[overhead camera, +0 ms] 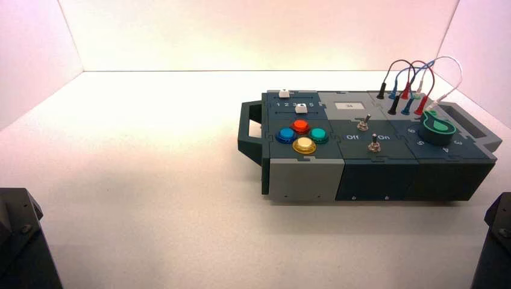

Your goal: Close left gripper.

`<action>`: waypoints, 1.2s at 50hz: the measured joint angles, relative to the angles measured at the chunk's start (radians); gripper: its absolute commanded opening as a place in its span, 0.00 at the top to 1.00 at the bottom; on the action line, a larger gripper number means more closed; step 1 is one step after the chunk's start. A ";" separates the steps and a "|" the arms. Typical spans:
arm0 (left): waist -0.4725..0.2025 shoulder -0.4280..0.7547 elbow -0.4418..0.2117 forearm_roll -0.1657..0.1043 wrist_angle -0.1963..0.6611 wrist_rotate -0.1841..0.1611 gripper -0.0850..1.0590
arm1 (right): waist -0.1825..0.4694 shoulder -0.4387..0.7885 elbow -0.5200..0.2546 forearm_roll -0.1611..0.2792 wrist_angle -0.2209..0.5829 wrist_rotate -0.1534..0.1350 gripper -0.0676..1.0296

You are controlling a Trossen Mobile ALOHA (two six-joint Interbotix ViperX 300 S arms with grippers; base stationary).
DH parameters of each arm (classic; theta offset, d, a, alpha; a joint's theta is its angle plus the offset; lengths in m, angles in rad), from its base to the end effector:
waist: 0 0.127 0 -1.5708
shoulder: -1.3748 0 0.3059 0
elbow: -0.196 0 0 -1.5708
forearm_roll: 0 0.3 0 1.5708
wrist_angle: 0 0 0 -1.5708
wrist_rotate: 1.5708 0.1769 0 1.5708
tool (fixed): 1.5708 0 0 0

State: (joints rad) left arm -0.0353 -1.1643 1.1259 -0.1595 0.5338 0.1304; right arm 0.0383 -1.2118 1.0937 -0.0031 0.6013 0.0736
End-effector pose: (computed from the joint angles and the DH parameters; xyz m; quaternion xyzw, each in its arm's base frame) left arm 0.2027 -0.0215 0.2289 -0.0090 0.2426 -0.0555 0.9685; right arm 0.1944 0.0071 0.2413 0.0297 0.2397 0.0092 0.9704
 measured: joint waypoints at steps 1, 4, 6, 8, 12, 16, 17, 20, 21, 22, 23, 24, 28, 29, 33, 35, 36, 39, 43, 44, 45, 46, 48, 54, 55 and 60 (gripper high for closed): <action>0.000 0.002 0.000 0.000 0.000 0.000 0.03 | -0.002 0.000 0.000 0.000 0.000 0.000 0.96; 0.000 0.003 0.000 0.000 0.000 0.000 0.03 | 0.000 0.003 0.000 0.002 0.000 0.000 0.96; 0.000 0.005 0.000 0.000 0.000 0.000 0.03 | 0.000 0.003 0.000 0.002 0.000 -0.002 0.96; 0.000 0.005 0.002 0.000 0.000 0.000 0.03 | 0.000 0.003 0.002 0.002 0.000 0.000 0.96; 0.000 0.005 0.000 0.000 0.000 0.000 0.03 | 0.000 0.003 0.000 0.003 0.000 0.000 0.96; 0.000 0.005 0.000 0.000 0.000 0.000 0.03 | 0.000 0.006 0.000 0.003 0.000 0.000 0.96; 0.000 0.005 0.000 0.000 0.000 0.000 0.03 | 0.000 0.008 0.000 0.003 -0.002 0.000 0.96; 0.000 0.005 0.000 -0.002 0.000 0.000 0.03 | 0.000 0.011 0.000 0.003 0.000 0.000 0.96; 0.000 0.005 0.000 0.000 0.000 0.000 0.03 | 0.000 0.012 0.000 0.003 -0.002 0.000 0.96; 0.000 0.005 0.000 0.000 0.000 0.000 0.03 | 0.000 0.015 0.002 0.003 0.000 0.000 0.96; 0.000 0.005 0.000 0.000 0.000 0.000 0.03 | 0.000 0.017 0.000 0.003 0.000 0.000 0.96; 0.000 0.005 0.000 0.000 0.000 0.000 0.03 | 0.000 0.017 0.000 0.003 -0.002 0.000 0.96; 0.000 0.005 0.000 0.000 0.000 0.000 0.03 | 0.000 0.020 0.000 0.005 0.000 0.000 0.96; 0.000 0.005 0.000 0.000 0.000 0.000 0.03 | 0.000 0.021 0.000 0.005 -0.002 0.000 0.96; 0.000 0.005 0.000 0.000 0.000 0.000 0.03 | 0.000 0.021 0.002 0.005 -0.002 0.000 0.96; 0.000 0.005 0.000 0.000 0.000 0.000 0.03 | 0.000 0.021 0.000 0.003 0.000 0.000 0.96; 0.000 0.005 0.000 0.000 0.000 0.000 0.03 | 0.000 0.021 0.000 0.005 0.000 0.000 0.96; 0.000 0.005 0.000 0.000 0.000 0.000 0.03 | 0.000 0.021 0.000 0.005 -0.002 0.000 0.96; 0.000 0.005 0.000 0.000 0.002 0.000 0.03 | 0.000 0.021 0.000 0.006 -0.002 0.000 0.96; 0.000 0.005 0.000 -0.002 0.003 0.000 0.03 | 0.000 0.021 0.000 0.006 0.000 0.000 0.96; 0.000 0.005 0.000 0.000 0.003 0.000 0.03 | 0.000 0.021 0.000 0.006 -0.002 -0.002 0.96; 0.000 0.005 0.002 0.000 0.003 0.000 0.03 | 0.000 0.021 0.000 0.006 0.000 0.000 0.96; 0.000 0.005 0.000 0.000 0.003 0.000 0.03 | 0.000 0.021 0.002 0.008 0.000 0.000 0.96; 0.000 0.005 0.000 0.000 0.005 0.000 0.04 | 0.000 0.021 0.000 0.008 -0.002 -0.002 0.96; 0.000 0.005 0.000 0.000 0.005 0.000 0.10 | 0.002 0.021 0.002 0.008 0.000 -0.002 0.96; 0.000 0.005 0.000 0.000 0.005 0.000 0.58 | 0.006 0.021 0.002 0.008 0.000 -0.002 0.96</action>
State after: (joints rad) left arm -0.0353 -1.1597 1.1259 -0.1595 0.5384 0.1304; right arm 0.0445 -1.1904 1.0953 0.0046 0.6013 0.0721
